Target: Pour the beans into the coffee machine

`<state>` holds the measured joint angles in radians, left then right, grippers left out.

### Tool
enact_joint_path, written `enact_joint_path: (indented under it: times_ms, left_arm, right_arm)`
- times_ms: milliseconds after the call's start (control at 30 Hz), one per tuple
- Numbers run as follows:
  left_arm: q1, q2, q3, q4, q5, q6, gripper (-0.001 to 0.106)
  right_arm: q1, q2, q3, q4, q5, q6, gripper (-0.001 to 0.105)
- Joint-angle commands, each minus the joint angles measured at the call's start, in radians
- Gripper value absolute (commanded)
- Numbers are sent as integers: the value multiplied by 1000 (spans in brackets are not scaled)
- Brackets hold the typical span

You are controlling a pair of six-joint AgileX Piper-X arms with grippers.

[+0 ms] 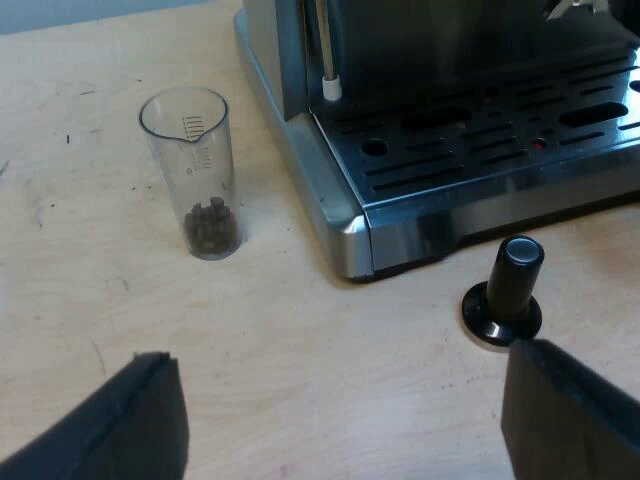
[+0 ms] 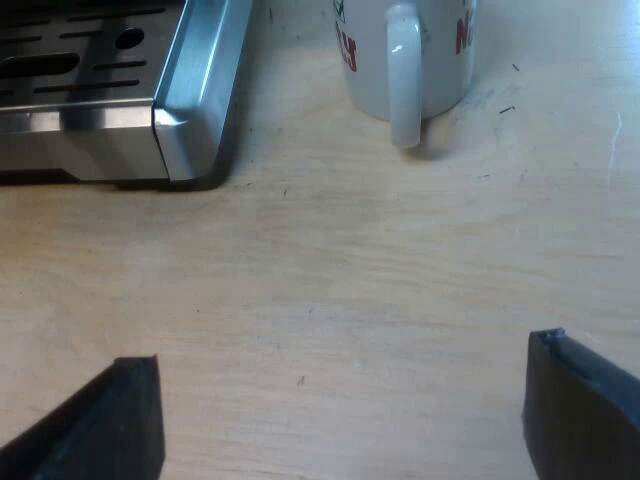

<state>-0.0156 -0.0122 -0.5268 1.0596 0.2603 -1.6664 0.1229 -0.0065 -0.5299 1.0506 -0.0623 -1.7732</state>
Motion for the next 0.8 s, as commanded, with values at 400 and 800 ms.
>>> enact_joint_path:
  times_ms: [400,800]
  left_arm:
    - [-5,-35,-9,-18,1,-59,71]
    - [-5,20,-83,-18,1,-66,74]
  right_arm:
    - [-4,-42,-28,37,-9,-13,79]
    - [-4,50,-180,120,-57,-131,79]
